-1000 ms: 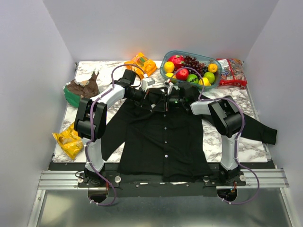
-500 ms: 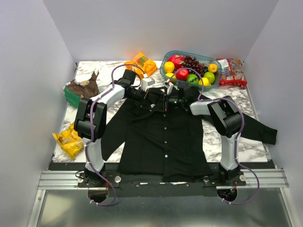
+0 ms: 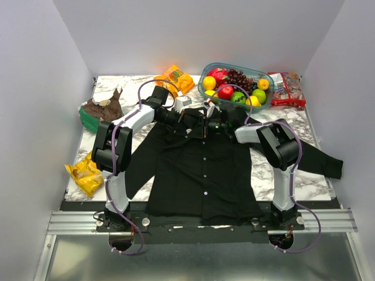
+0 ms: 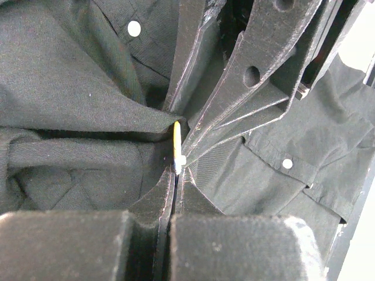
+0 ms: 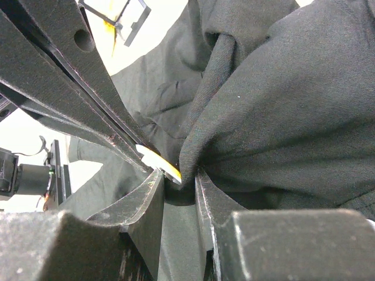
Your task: Pin the brooch onto the clothing
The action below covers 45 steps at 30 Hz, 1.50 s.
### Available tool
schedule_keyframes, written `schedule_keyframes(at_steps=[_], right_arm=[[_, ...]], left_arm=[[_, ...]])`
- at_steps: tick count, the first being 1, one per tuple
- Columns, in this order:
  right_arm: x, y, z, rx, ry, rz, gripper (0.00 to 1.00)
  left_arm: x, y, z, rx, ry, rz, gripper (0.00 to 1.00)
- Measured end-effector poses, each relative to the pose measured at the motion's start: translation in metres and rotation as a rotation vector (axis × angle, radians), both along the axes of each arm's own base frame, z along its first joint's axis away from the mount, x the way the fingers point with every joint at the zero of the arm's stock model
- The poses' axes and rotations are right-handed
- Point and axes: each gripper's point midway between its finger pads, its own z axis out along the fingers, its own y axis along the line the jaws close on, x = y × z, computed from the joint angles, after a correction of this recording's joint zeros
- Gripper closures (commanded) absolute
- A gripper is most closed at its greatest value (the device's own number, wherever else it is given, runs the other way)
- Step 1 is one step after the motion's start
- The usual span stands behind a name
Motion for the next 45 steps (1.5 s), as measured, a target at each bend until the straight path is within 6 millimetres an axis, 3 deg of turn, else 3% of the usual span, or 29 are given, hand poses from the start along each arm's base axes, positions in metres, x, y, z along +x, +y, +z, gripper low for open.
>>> schedule_keyframes(at_steps=[27, 30, 31, 32, 34, 35, 37, 38, 41, 45], right_arm=[[0.003, -0.001, -0.001, -0.002, -0.011, -0.015, 0.66], [0.004, -0.001, -0.002, -0.007, -0.012, -0.025, 0.61], [0.004, -0.002, -0.003, -0.009, -0.011, -0.028, 0.5], [0.004, -0.002, -0.004, -0.012, -0.01, -0.032, 0.45], [0.005, -0.004, -0.006, -0.021, -0.006, -0.048, 0.35], [0.005, -0.006, -0.007, -0.025, -0.007, -0.055, 0.29], [0.007, -0.01, -0.004, -0.032, -0.01, -0.071, 0.23], [0.006, -0.011, 0.0, -0.033, -0.011, -0.077, 0.23], [0.004, -0.016, 0.025, -0.024, -0.057, -0.096, 0.21], [-0.006, -0.028, 0.071, 0.007, -0.136, -0.129, 0.21]], left_arm=[[0.004, 0.004, -0.001, 0.014, 0.028, 0.049, 1.0], [0.006, 0.005, -0.001, 0.021, 0.038, 0.066, 1.0], [0.006, 0.005, -0.002, 0.025, 0.041, 0.073, 0.99], [0.006, 0.006, -0.002, 0.029, 0.047, 0.081, 0.78], [0.006, 0.007, -0.002, 0.036, 0.057, 0.093, 0.58], [0.006, 0.007, -0.003, 0.042, 0.067, 0.106, 0.43], [0.007, 0.011, -0.003, 0.06, 0.076, 0.122, 0.33], [0.008, 0.012, -0.002, 0.063, 0.084, 0.133, 0.15], [0.016, 0.018, 0.002, 0.062, 0.091, 0.17, 0.03], [0.029, 0.034, 0.007, 0.068, 0.083, 0.231, 0.02]])
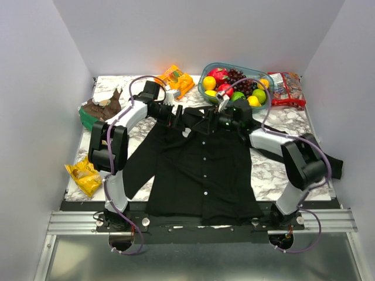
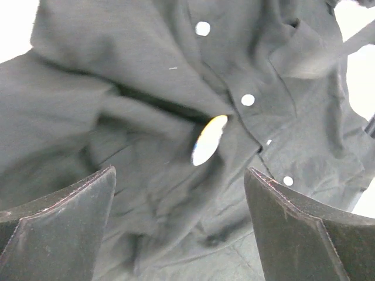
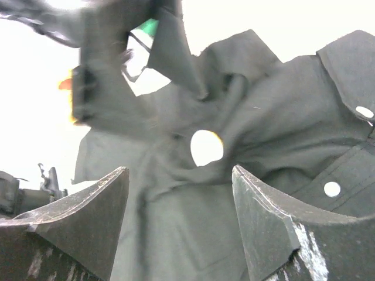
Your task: Pin the brooch onto the clothing
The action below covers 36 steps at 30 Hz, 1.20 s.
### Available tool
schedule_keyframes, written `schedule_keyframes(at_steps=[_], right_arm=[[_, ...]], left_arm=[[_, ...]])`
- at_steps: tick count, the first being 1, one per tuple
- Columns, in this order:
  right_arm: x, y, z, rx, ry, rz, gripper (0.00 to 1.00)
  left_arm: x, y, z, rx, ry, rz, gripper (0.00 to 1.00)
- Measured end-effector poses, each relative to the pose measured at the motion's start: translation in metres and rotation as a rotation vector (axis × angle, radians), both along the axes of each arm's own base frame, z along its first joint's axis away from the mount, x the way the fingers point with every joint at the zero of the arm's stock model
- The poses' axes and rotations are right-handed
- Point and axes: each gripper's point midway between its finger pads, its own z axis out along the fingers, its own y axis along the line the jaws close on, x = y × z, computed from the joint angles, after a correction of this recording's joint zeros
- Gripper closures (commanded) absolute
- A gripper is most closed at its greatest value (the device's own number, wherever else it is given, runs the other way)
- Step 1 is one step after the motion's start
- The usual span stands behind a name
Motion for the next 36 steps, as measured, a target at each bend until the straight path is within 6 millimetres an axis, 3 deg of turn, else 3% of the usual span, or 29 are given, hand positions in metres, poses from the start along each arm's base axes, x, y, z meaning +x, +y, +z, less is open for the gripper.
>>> schedule_keyframes(at_steps=[3, 4, 5, 9, 12, 15, 20, 23, 31, 34, 36], right_arm=[[-0.018, -0.012, 0.027, 0.017, -0.05, -0.024, 0.21], [-0.023, -0.016, 0.02, 0.003, -0.031, -0.036, 0.2], [-0.031, -0.022, 0.031, 0.007, -0.05, -0.046, 0.2], [-0.046, -0.047, 0.028, -0.058, -0.016, -0.153, 0.18], [-0.05, -0.068, 0.027, -0.115, 0.003, -0.25, 0.17], [-0.056, -0.089, 0.03, -0.152, 0.0, -0.337, 0.16], [-0.071, -0.114, 0.045, -0.163, -0.035, -0.428, 0.15], [-0.083, -0.125, 0.051, -0.157, -0.052, -0.458, 0.15], [-0.103, -0.141, 0.045, -0.171, -0.03, -0.494, 0.15], [-0.108, -0.144, 0.041, -0.185, -0.016, -0.498, 0.15], [-0.111, -0.146, 0.04, -0.19, -0.013, -0.501, 0.15]], left_arm=[[0.007, 0.011, 0.009, 0.017, -0.031, 0.038, 0.01], [0.009, 0.015, 0.016, 0.028, -0.054, 0.053, 0.01], [0.011, 0.017, 0.022, 0.036, -0.074, 0.065, 0.01], [0.019, 0.032, 0.05, 0.084, -0.174, 0.126, 0.01], [0.029, 0.051, 0.055, 0.138, -0.21, 0.19, 0.01], [0.04, 0.074, 0.038, 0.195, -0.187, 0.255, 0.01], [0.046, 0.092, -0.006, 0.242, -0.084, 0.281, 0.01], [0.043, 0.092, -0.023, 0.256, -0.043, 0.271, 0.01], [0.053, 0.09, -0.028, 0.246, -0.069, 0.268, 0.07], [0.055, 0.086, -0.044, 0.235, -0.048, 0.257, 0.12], [0.055, 0.084, -0.053, 0.227, -0.029, 0.248, 0.21]])
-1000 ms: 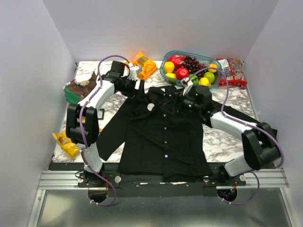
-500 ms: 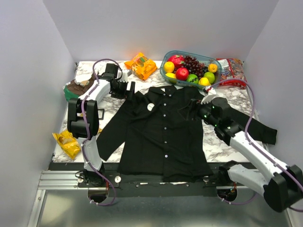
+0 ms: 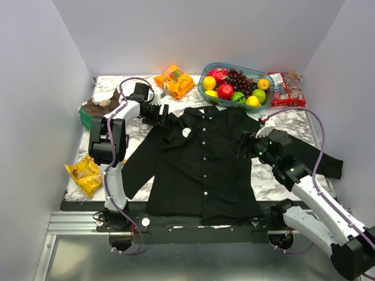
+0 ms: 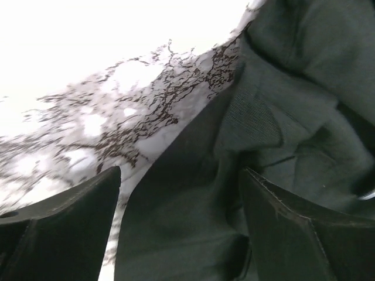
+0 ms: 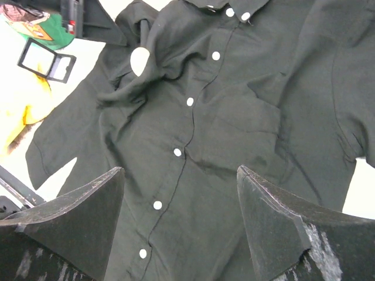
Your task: Pin the brooch onto the clothing
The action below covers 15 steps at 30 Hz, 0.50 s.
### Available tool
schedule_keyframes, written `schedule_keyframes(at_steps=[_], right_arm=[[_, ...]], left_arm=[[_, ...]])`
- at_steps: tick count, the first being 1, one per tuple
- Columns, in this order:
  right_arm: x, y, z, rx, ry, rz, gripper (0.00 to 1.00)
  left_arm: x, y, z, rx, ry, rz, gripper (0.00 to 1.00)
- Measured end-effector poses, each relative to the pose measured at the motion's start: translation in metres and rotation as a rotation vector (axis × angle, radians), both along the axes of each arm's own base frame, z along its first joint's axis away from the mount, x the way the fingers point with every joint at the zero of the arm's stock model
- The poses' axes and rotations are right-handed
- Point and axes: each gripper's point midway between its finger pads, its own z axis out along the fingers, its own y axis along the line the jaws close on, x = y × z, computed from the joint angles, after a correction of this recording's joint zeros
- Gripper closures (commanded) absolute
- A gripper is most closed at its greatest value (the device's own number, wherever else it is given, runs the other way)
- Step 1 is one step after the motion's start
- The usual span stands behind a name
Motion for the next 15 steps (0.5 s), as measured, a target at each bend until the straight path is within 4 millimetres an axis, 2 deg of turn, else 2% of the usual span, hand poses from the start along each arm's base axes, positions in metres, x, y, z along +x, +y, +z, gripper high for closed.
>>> schedule_keyframes(at_steps=[1, 2, 4, 5, 11, 15], right_arm=[[-0.001, -0.001, 0.0, -0.002, 0.001, -0.002, 0.15], [-0.002, -0.002, 0.0, -0.004, 0.003, -0.005, 0.15], [-0.004, -0.004, -0.001, -0.009, 0.008, -0.013, 0.15], [-0.004, -0.005, -0.001, -0.011, 0.008, -0.016, 0.15], [-0.007, -0.01, -0.008, -0.025, 0.02, -0.036, 0.15], [-0.004, -0.016, -0.016, -0.051, 0.041, -0.066, 0.13]], left_arm=[[-0.001, -0.001, -0.004, -0.007, 0.011, -0.002, 0.28], [-0.001, -0.003, -0.007, -0.014, 0.016, -0.007, 0.53], [-0.001, -0.006, -0.006, -0.034, 0.019, -0.009, 0.79], [0.0, -0.007, -0.006, -0.038, 0.014, -0.018, 0.98], [0.007, -0.006, -0.006, -0.054, 0.015, -0.011, 1.0], [0.015, 0.016, -0.008, 0.022, 0.002, 0.052, 1.0]])
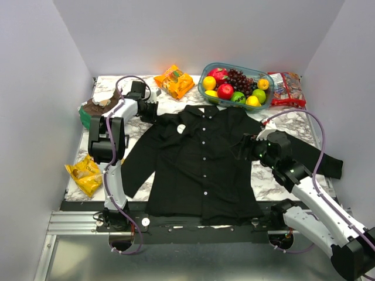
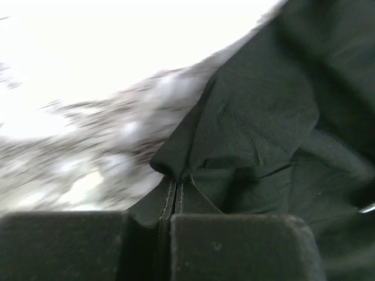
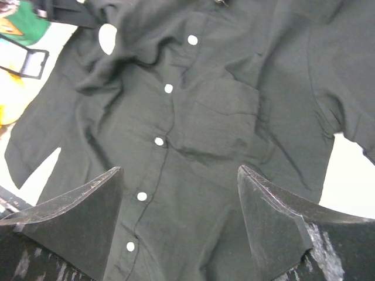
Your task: Pin the brooch onto the clothing
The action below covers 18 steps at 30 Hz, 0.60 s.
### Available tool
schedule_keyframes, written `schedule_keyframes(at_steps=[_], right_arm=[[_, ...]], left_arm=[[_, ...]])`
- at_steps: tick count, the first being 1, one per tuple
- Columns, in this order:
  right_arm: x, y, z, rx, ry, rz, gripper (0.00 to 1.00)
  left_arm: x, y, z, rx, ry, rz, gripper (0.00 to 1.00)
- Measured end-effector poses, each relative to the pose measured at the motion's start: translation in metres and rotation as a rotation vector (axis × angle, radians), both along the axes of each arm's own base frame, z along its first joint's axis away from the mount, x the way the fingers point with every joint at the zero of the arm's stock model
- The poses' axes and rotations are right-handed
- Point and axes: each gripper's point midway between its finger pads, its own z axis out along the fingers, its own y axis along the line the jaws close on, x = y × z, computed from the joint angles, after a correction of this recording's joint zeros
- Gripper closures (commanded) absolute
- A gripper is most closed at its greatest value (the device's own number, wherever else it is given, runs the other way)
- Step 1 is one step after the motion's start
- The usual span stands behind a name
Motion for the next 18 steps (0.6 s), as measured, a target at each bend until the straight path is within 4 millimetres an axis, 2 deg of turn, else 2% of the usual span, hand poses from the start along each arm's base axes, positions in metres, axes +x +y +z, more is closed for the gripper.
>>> schedule_keyframes(at_steps=[6, 12, 18], right_arm=[[0.019, -0.023, -0.03, -0.136, 0.121, -0.149, 0.09], [0.042, -0.05, -0.042, -0.238, 0.176, -0.284, 0.09], [0.057, -0.081, -0.053, -0.293, 0.229, -0.381, 0.09]], left_arm=[[0.009, 0.049, 0.009, 0.153, -0.032, 0.131, 1.0], [0.014, 0.087, 0.013, 0.245, -0.04, 0.243, 1.0], [0.016, 0.107, 0.025, 0.292, -0.067, 0.301, 1.0]])
